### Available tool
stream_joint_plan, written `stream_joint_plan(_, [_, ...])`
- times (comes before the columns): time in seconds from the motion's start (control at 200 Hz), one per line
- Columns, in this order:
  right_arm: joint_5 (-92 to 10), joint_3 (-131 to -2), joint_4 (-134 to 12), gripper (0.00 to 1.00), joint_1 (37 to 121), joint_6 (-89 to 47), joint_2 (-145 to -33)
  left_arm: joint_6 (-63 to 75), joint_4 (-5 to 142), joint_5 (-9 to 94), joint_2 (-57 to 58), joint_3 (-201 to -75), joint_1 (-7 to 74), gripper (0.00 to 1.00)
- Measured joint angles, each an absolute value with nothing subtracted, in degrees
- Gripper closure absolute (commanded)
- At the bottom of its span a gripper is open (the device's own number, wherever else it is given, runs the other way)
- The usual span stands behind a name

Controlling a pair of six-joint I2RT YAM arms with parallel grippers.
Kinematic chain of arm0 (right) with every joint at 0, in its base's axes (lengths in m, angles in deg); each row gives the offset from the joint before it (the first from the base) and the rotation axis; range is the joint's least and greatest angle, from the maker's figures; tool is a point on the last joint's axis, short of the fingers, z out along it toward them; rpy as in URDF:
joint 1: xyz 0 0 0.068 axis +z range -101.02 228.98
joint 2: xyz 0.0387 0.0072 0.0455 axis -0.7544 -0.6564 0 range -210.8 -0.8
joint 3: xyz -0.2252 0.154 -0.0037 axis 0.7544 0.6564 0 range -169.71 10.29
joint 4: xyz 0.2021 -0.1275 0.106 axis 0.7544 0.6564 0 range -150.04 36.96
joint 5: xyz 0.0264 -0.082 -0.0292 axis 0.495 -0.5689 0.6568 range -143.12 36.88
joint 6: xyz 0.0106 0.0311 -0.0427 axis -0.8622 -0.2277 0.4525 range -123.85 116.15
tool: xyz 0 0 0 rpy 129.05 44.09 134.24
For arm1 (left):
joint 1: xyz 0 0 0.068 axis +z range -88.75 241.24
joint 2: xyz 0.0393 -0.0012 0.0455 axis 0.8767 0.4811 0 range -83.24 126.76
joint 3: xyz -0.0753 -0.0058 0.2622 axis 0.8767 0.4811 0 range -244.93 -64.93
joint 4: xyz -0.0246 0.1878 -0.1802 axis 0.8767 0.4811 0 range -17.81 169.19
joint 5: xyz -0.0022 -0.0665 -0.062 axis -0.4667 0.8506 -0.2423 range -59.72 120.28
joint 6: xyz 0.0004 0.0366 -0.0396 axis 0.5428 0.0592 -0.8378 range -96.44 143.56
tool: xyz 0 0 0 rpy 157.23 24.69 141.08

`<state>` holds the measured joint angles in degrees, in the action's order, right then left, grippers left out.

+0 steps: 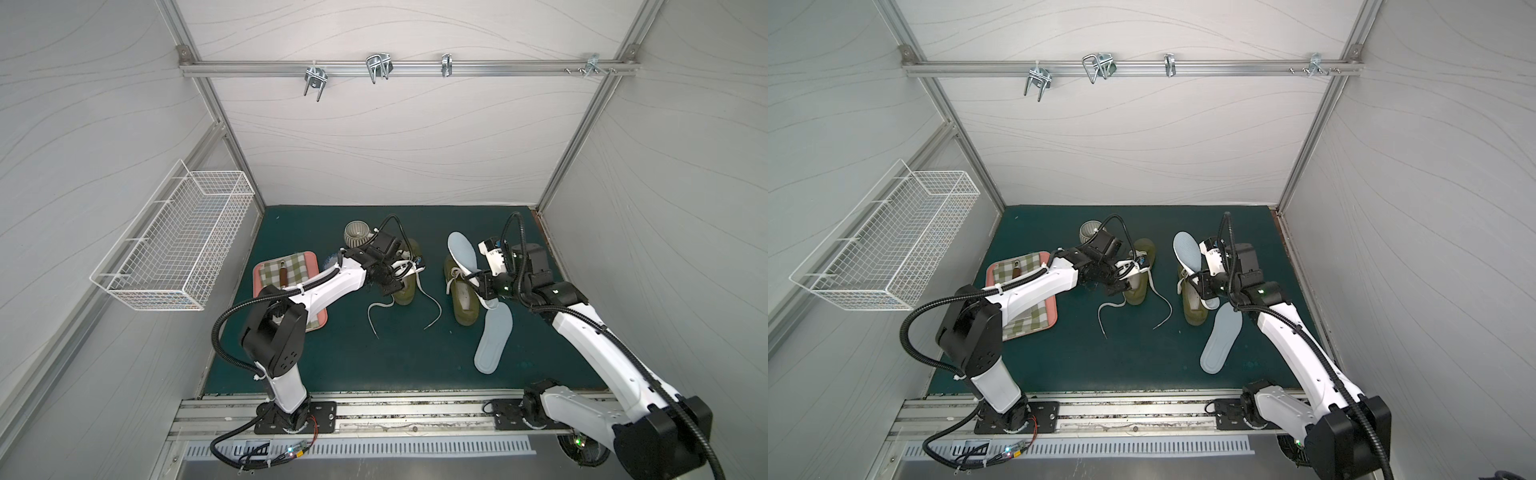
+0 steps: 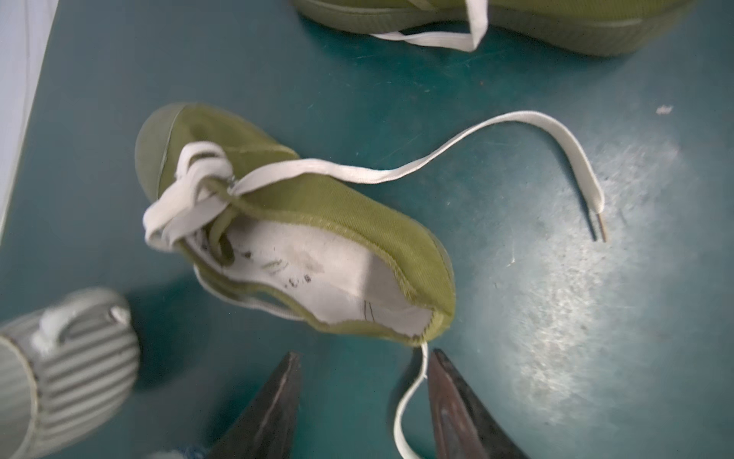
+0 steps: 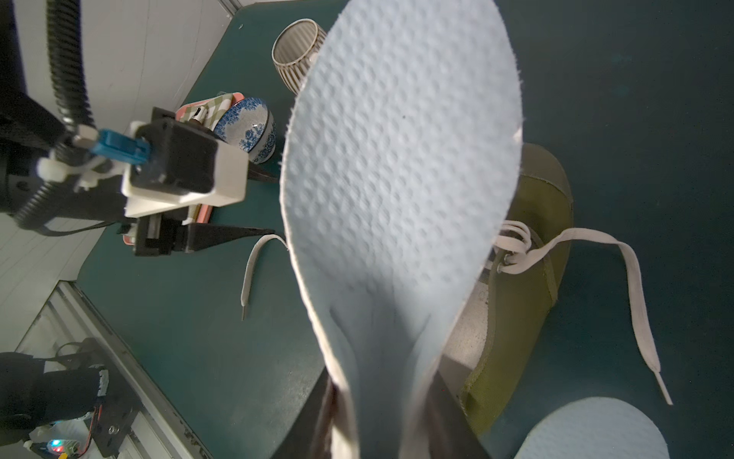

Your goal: Insert the insole into the shoe

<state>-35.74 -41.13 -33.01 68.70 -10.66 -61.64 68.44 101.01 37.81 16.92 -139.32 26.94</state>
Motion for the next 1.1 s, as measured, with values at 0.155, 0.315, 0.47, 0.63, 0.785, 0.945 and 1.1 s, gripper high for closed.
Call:
stream_joint_plan(0.155, [-35.2, -41.0, -32.1, 0.69, 67.8, -10.2, -60.2, 75.1, 99.3, 38.3, 19.7, -140.1, 26.9, 0.5])
stream_joint_plan(0.315, [-34.4, -40.9, -31.9, 0.69, 66.5, -9.9, -59.2, 79.2, 98.2, 38.2, 22.3, -143.2, 26.9, 0.54])
stream_joint_plan(0.47, [-33.7, -40.6, -31.7, 0.69, 65.6, -9.8, -59.1, 82.5, 97.5, 37.7, 24.1, -145.4, 27.0, 0.56])
stream_joint_plan(0.63, [-33.1, -40.6, -31.5, 0.69, 65.3, -9.7, -59.1, 84.6, 96.7, 37.1, 25.3, -146.5, 27.0, 0.58])
stream_joint_plan(0.785, [-32.7, -40.6, -31.5, 0.69, 65.3, -9.6, -59.1, 86.3, 96.2, 36.0, 26.5, -147.6, 27.0, 0.6])
stream_joint_plan(0.945, [-32.5, -40.6, -31.5, 0.69, 65.3, -9.5, -59.1, 87.6, 95.7, 34.9, 27.9, -148.6, 27.4, 0.62])
stream_joint_plan(1.1, [-32.4, -40.6, -31.5, 0.69, 65.2, -9.5, -59.1, 88.4, 95.3, 33.9, 28.4, -149.0, 27.6, 0.64])
